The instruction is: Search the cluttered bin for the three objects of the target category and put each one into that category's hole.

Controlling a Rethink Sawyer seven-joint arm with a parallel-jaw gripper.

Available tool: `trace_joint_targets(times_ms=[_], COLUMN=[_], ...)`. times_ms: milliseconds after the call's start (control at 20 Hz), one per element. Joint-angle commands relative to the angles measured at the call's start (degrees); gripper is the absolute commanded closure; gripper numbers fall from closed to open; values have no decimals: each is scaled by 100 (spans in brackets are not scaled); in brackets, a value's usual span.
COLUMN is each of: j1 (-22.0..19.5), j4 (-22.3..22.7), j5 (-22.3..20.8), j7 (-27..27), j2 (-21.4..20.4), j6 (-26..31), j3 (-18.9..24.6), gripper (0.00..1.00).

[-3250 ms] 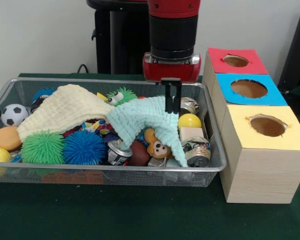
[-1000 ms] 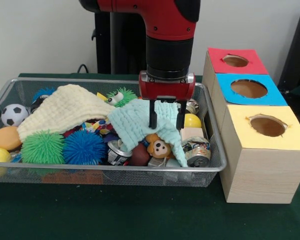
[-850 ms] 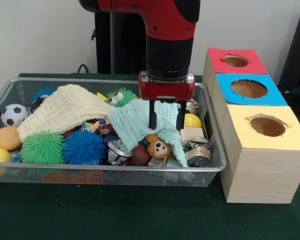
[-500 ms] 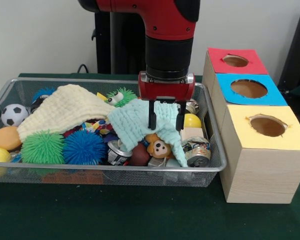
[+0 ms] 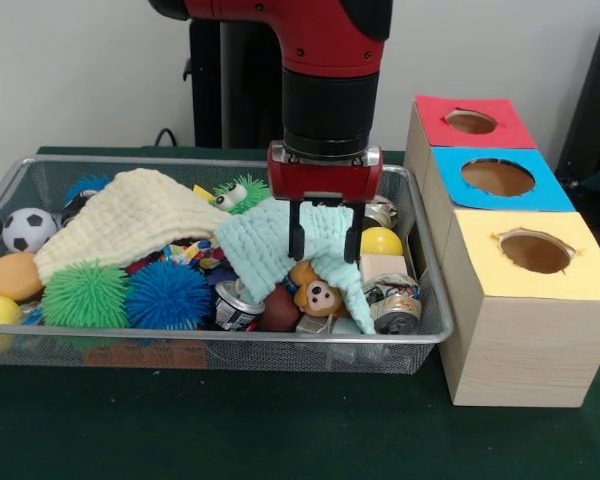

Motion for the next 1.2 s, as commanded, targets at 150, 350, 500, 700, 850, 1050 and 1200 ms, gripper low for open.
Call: trace_joint_targets(times_ms=[150, 350, 500, 700, 850, 1050, 1200], j1=[-197, -139, -105, -52, -30, -16, -36], j4=[-550, -668, -725, -700, -698, -592, -484], j5=[137, 111, 73, 16, -24, -51, -42], j7=[231, 271, 298, 376, 351, 321, 279], j2=[210, 269, 337, 343, 350, 288, 235], j6=[180, 161, 85, -67, -58, -41, 28], j3=[504, 457, 430, 370, 356, 373, 411], gripper=[0, 0, 0, 0, 0, 0, 0])
